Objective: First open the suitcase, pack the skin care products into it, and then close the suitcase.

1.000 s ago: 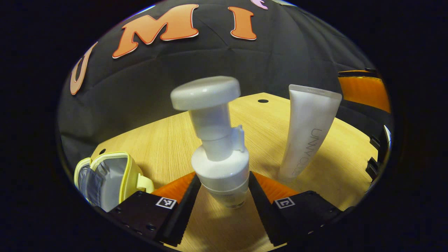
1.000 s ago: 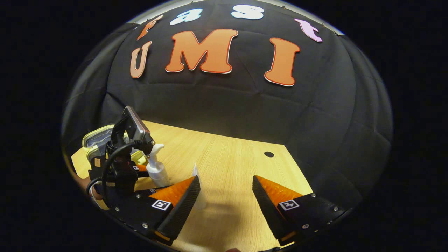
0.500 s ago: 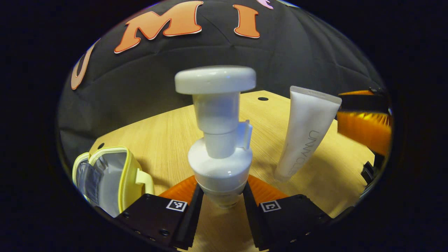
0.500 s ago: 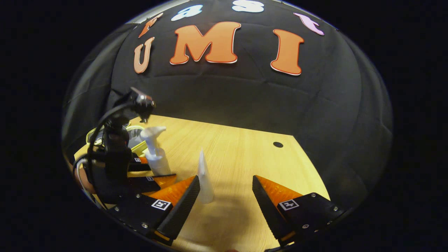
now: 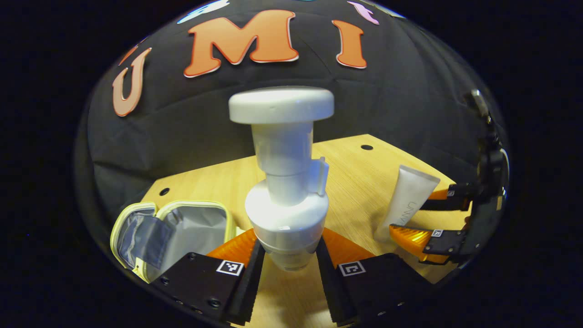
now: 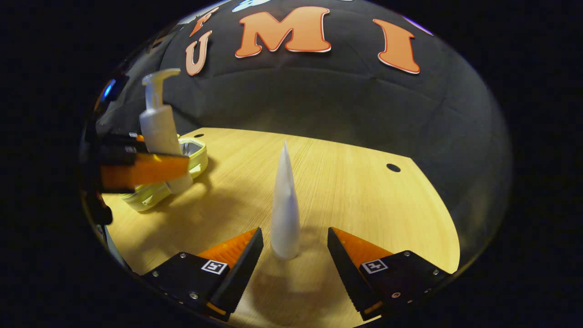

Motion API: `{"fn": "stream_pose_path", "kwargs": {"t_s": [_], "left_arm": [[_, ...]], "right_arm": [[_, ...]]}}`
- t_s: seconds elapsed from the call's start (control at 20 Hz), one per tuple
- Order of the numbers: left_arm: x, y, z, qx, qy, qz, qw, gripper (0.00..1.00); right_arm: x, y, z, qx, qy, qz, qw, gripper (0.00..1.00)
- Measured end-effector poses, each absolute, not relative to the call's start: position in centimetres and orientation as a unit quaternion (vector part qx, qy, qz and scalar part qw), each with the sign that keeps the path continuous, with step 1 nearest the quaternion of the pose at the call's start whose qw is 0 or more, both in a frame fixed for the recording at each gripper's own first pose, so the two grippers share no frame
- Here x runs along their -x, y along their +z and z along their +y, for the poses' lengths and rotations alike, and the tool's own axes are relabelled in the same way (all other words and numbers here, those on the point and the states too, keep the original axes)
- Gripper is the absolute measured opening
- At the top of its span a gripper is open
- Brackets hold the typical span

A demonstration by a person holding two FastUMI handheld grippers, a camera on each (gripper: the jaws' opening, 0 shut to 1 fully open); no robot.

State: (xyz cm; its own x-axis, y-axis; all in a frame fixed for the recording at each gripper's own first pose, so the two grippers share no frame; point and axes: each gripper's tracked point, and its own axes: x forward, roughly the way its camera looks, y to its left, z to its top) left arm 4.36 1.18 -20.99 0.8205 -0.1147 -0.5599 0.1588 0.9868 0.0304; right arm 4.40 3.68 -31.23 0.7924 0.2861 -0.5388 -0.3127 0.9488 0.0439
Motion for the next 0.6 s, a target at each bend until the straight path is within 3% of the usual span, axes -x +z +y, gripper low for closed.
{"fn": "stream_pose_path", "kwargs": {"t_s": [0.2, 0.3, 0.6], "left_arm": [[-3.5, -18.0, 4.7, -0.043, -0.037, 0.282, 0.958, 0.61], [-3.2, -17.0, 6.5, -0.04, -0.019, 0.283, 0.958, 0.61], [-1.9, -16.1, 11.7, -0.052, 0.013, 0.278, 0.959, 0.61]], "right_arm": [[-5.7, -33.1, 5.1, 0.013, 0.166, 0.295, 0.941, 0.75], [-5.6, -33.4, 5.5, 0.013, 0.168, 0.301, 0.939, 0.56], [-5.4, -32.5, 6.3, 0.007, 0.17, 0.313, 0.934, 0.47]]}}
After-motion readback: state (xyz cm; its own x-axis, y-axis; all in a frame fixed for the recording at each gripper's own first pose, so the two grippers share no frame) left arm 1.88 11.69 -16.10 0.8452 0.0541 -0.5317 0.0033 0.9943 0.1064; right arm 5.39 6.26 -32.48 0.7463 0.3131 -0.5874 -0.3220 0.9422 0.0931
